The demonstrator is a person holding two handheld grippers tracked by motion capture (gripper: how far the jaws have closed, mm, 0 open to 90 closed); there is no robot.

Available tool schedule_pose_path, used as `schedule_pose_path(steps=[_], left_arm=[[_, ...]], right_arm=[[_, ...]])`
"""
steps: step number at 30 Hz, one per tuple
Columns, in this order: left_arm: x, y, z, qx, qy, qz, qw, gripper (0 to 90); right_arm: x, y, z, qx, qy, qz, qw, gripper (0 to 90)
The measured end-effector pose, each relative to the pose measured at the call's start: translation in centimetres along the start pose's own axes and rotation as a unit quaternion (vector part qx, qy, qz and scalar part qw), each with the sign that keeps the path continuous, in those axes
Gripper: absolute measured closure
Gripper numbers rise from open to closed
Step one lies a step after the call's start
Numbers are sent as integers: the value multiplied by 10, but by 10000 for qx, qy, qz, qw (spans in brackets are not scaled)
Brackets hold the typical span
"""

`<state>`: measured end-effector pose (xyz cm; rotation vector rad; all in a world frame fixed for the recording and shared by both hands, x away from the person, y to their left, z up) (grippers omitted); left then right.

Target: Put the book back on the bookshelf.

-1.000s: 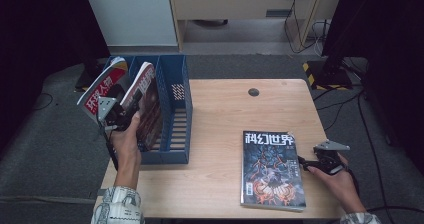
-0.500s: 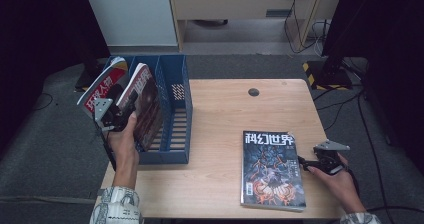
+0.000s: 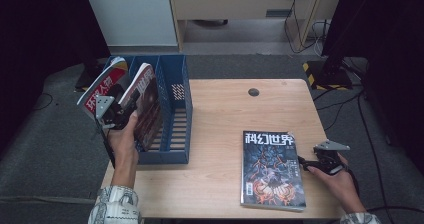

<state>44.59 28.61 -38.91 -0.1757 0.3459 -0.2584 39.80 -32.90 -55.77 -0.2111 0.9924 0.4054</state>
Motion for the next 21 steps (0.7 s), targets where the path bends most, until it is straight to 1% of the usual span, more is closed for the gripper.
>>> schedule_pose_path(steps=[2,4,9,12,17,21], left_arm=[[0,-1,0,30,17,19,10000,827],[0,-1,0,10,17,1,10000,827],[-1,0,0,16,51,45,10000,829],[-2,2,0,-46,43,77,10000,831],[-3,4,-2,-165,-9,29,9999,832],[-3,4,-2,-142,-41,29,9999,832]], right_arm=[[0,0,0,-2,1,0,10000,197],[0,0,0,1,1,-2,10000,197],[0,0,0,2,1,-3,10000,197],[0,0,0,2,0,-3,10000,197],[0,0,0,2,1,-2,10000,197],[0,0,0,3,0,-3,10000,197]])
Point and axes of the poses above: each handheld gripper's, and its own axes: x roughly forward along the jaws, z roughly out of its top, y roughly to its left, the point moved 3 cm from there along x, roughly forward along the jaws, and after that the axes turned 15 degrees about y, right-handed, at the moved point
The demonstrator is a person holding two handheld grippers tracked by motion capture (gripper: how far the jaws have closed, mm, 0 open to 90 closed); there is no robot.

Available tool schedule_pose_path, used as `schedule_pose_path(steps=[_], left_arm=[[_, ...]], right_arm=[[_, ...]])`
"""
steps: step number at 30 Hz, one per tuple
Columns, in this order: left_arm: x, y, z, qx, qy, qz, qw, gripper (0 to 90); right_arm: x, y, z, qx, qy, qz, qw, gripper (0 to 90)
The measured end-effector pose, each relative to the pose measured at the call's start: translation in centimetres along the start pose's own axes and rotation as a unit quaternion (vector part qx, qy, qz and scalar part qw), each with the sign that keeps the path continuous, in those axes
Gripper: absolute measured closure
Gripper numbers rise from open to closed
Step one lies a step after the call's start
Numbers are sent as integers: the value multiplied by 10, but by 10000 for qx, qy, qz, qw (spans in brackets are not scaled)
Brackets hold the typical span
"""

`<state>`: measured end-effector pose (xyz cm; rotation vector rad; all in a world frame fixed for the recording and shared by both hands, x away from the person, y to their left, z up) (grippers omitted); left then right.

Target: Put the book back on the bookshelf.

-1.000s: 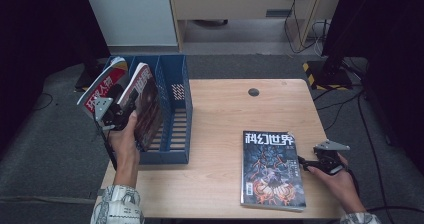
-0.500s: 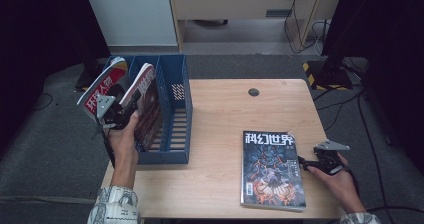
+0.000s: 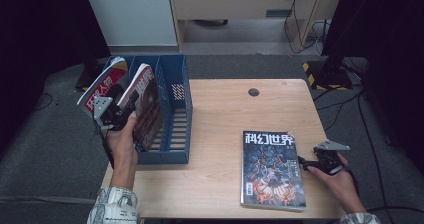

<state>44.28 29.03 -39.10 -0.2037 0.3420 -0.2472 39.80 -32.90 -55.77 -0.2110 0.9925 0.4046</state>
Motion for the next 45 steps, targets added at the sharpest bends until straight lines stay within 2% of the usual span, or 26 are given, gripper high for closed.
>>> schedule_pose_path(steps=[13,27,30,34,37,41,45], left_arm=[[-1,9,1,-330,-312,60,9990,836],[9,9,2,-233,-245,154,9993,832],[11,7,3,-164,-162,160,9996,828],[11,4,5,29,-79,289,9995,821],[9,4,6,-44,-99,274,9996,783],[4,5,4,56,-23,349,9994,732],[-2,7,0,45,6,304,9995,702]], right_arm=[[0,0,0,2,-1,0,10000,197],[0,0,0,-1,-1,-1,10000,197],[0,0,0,-6,-4,-5,10000,197],[0,0,0,-1,-1,0,10000,197],[0,0,0,8,-2,0,10000,197],[0,0,0,1,1,0,10000,197],[0,0,0,-2,-3,-1,10000,197]])
Point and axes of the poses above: each handheld gripper's, and its own axes: x roughly forward along the jaws, z roughly out of its top, y roughly to its left, the point moved 3 cm from there along x, roughly forward along the jaws, and after that the axes turned 15 degrees about y, right-handed, at the moved point
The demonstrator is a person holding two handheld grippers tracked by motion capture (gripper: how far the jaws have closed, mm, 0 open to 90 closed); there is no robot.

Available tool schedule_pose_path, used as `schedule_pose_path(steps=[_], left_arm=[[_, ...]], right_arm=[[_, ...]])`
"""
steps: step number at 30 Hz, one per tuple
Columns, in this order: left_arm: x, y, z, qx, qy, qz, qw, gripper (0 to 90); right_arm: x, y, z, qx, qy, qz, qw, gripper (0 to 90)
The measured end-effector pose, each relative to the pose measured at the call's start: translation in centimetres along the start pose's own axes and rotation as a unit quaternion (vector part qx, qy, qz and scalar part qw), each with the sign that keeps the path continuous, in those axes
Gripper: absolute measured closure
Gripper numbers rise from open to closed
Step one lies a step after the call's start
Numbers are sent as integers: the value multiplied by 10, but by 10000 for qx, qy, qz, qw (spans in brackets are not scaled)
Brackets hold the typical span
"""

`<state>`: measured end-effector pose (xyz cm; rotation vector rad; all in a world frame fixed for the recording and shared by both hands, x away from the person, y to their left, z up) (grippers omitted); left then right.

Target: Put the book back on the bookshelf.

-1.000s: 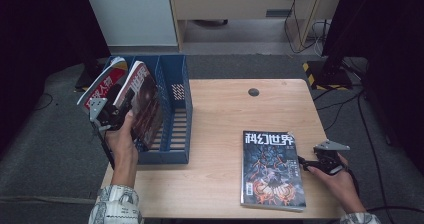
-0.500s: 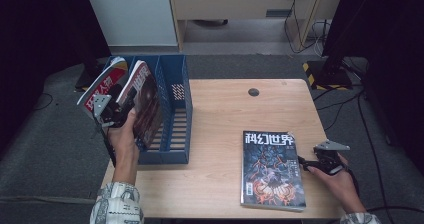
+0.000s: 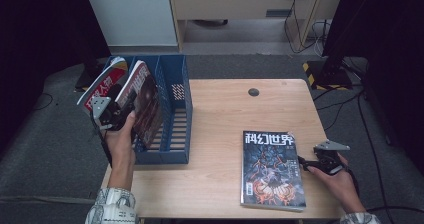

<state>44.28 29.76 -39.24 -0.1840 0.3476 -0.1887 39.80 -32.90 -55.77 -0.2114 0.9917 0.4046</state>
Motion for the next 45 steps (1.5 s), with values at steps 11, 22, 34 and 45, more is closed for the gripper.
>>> schedule_pose_path(steps=[11,22,34,45], left_arm=[[-18,1,-21,-1,110,-7,9999,577],[-38,-7,-51,217,465,84,9986,465],[-59,-18,-86,315,965,146,9947,328],[-65,-61,-94,711,1079,-367,9909,264]], right_arm=[[0,0,0,20,4,-9,10000,197],[0,0,0,8,1,-10,10000,197],[0,0,0,15,3,-11,10000,195],[0,0,0,63,18,-39,10000,175]])
Point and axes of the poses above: each handheld gripper's, and its own axes: x roughly forward along the jaws, z roughly out of its top, y roughly to its left, the point moved 3 cm from there along x, roughly forward along the jaws, and after that the axes turned 15 degrees about y, right-handed, at the moved point
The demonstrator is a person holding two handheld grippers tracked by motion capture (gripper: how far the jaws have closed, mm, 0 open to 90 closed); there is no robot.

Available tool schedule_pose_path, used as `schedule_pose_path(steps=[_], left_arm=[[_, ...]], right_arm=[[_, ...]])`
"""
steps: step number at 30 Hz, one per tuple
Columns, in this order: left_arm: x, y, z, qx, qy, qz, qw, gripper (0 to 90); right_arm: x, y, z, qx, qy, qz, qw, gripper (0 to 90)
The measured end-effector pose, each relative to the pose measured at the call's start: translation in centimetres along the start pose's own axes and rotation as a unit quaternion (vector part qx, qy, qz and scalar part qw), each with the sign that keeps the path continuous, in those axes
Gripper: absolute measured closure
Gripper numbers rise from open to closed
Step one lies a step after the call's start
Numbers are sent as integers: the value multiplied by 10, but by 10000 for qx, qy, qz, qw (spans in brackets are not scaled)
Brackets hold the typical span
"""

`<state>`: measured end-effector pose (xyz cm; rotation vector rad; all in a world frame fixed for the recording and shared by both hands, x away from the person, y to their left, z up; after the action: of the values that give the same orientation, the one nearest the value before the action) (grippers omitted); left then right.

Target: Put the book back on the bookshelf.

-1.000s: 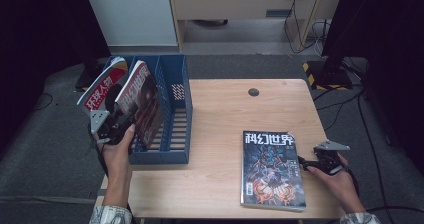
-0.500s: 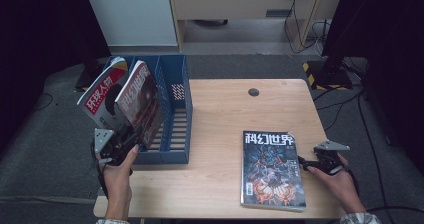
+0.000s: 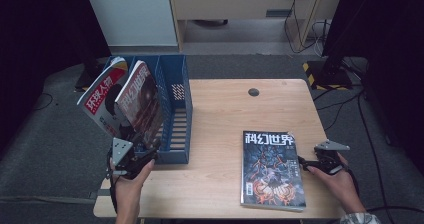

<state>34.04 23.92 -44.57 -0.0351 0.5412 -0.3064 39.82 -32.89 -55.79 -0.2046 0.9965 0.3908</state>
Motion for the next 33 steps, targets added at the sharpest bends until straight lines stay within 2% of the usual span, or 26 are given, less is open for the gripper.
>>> schedule_pose_path(steps=[2,6,12,15,18,22,28,33], left_arm=[[4,-9,-1,241,48,-14,9997,252],[10,-21,-2,373,116,-193,9991,220],[16,-35,-4,536,216,-339,9978,171],[19,-43,-4,671,302,-408,9965,162],[21,-48,-4,692,330,-477,9959,162],[24,-59,-3,749,367,-597,9947,167],[30,-80,-5,1091,497,-724,9901,176],[32,-90,-6,1158,517,-808,9886,186]], right_arm=[[0,0,0,20,11,0,10000,159],[1,-2,2,-23,35,3,10000,148],[-1,-2,4,-15,114,-16,9999,173],[-7,-4,7,30,-57,-109,9999,243],[-12,-6,8,5,-146,-159,9998,294],[-20,-6,11,-7,-354,-180,9992,434],[-36,2,18,-172,-793,-232,9964,593],[-41,8,22,-283,-916,-191,9952,697]])
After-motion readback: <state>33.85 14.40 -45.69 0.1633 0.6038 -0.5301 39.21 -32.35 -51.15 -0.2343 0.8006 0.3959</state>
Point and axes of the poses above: each handheld gripper's, and its own axes: x roughly forward along the jaws, z roughly out of its top, y roughly to its left, the point moved 3 cm from there along x, roughly forward along the jaws, and after that the axes turned 15 degrees about y, right-handed, at the moved point
